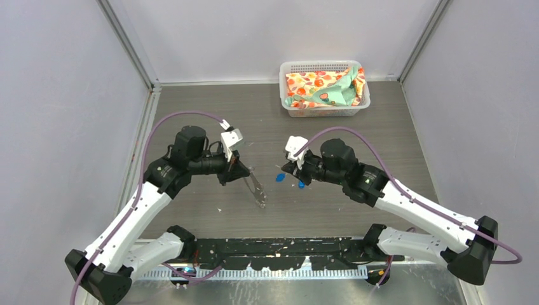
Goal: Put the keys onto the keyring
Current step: Place the key at the center of the board.
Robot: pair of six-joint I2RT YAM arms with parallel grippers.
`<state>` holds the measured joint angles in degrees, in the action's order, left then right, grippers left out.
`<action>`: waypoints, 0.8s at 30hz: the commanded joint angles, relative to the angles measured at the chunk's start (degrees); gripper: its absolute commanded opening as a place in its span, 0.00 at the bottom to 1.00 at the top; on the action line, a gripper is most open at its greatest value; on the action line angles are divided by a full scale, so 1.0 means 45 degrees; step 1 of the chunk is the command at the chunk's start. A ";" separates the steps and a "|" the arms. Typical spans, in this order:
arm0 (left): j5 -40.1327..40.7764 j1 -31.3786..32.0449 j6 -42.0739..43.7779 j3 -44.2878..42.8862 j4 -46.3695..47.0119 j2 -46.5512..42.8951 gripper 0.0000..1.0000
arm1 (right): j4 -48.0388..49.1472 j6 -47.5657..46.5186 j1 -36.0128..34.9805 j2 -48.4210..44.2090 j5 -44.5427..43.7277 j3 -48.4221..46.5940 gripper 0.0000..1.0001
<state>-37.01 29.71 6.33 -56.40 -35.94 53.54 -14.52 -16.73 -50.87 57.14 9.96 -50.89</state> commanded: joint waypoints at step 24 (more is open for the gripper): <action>-0.0592 -0.0041 0.0391 -0.0275 -0.1016 -0.2009 0.00 | 0.6858 0.0616 0.0446 0.7481 0.2827 0.1819 0.06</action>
<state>-38.22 29.71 7.92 -56.40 -40.12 46.06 5.50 -16.14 -49.93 87.92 19.57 -41.78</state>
